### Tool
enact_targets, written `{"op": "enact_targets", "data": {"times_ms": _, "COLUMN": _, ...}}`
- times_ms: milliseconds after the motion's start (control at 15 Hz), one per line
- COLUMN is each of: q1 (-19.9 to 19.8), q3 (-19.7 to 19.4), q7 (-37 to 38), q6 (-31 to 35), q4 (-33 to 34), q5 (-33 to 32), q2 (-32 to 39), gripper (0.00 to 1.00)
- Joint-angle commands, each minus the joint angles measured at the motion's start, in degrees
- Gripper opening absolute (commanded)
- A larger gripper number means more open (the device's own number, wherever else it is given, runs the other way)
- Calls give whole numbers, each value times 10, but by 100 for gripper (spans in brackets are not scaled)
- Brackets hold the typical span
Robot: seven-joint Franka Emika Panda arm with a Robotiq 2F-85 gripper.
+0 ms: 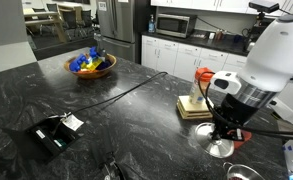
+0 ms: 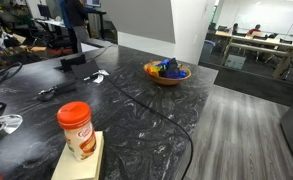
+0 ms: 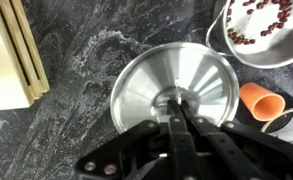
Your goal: Place the lid on the pot
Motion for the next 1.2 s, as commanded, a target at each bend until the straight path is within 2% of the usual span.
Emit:
{"op": "enact_targets", "data": {"times_ms": 0, "q1": 34, "q3": -5, "q7": 25, "q6": -9, "q4": -42, "q5": 44, "q2": -50, "gripper": 1}}
{"op": "enact_targets", "data": {"times_ms": 400, "q1": 96, "q3": 13, "q7": 64, "q6": -7, "q4": -89, "q5": 118, "q2": -83, "gripper": 1}}
{"op": "enact_targets", "data": {"times_ms": 733, "q1": 112, "q3": 32, "q7": 96, "q6": 3, "q4": -76, "q5": 130, "q2": -70, "gripper": 1}}
{"op": "enact_targets", "data": {"times_ms": 1133, "q1": 108, "q3": 47, "q7": 138, "q6": -17, "q4": -76, "q5": 121, "q2": -74, "gripper": 1}}
